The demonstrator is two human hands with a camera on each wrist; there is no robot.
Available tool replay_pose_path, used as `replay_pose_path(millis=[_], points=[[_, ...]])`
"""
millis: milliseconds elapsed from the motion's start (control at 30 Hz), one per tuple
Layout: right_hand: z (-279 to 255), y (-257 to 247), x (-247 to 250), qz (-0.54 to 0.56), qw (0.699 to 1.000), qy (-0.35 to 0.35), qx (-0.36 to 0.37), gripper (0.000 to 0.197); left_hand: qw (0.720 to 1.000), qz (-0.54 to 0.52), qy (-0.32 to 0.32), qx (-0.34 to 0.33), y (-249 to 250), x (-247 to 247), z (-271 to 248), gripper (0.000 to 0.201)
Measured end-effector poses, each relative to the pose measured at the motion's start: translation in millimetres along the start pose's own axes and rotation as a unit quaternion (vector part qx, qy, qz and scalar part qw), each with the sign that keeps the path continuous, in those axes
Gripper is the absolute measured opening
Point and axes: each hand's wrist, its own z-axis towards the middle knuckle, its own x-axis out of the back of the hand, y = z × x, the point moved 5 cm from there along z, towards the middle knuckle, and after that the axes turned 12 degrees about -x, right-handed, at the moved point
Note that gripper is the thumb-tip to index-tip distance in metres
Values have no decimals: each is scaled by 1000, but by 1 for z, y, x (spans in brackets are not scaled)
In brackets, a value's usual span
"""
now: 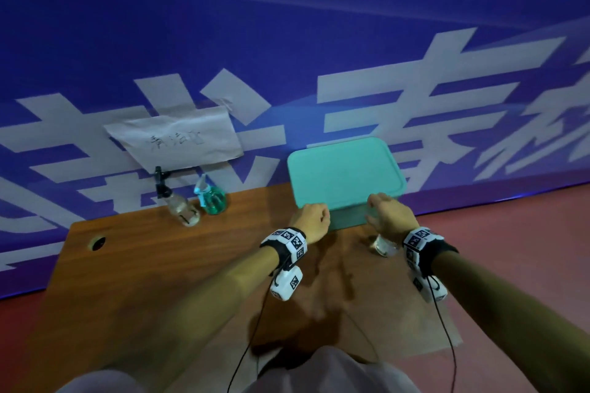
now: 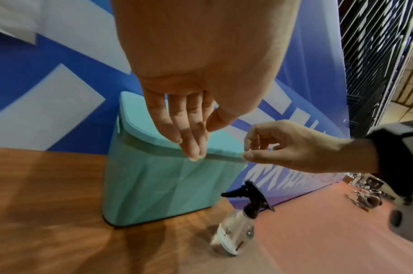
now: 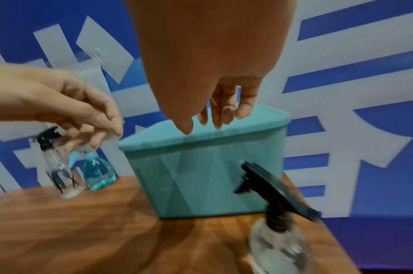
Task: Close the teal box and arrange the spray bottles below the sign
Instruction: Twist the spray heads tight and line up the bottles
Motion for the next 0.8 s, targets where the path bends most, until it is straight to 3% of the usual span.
replay_pose_path(millis=[200, 433, 600, 800], points=[[-9, 68, -34, -41, 994, -96, -43, 46, 998, 58, -33, 20, 30, -38, 6, 17], [-5, 78, -53, -38, 984, -165, -55, 36, 995, 63, -14, 78, 30, -44, -3, 17], [-11, 44, -56, -50, 978, -203, -15, 46, 991, 25, 9, 132, 0, -39, -29, 16], [-16, -41, -71, -57, 962, -257, 68, 34, 986, -2, 19, 168, -54, -27, -67, 6]])
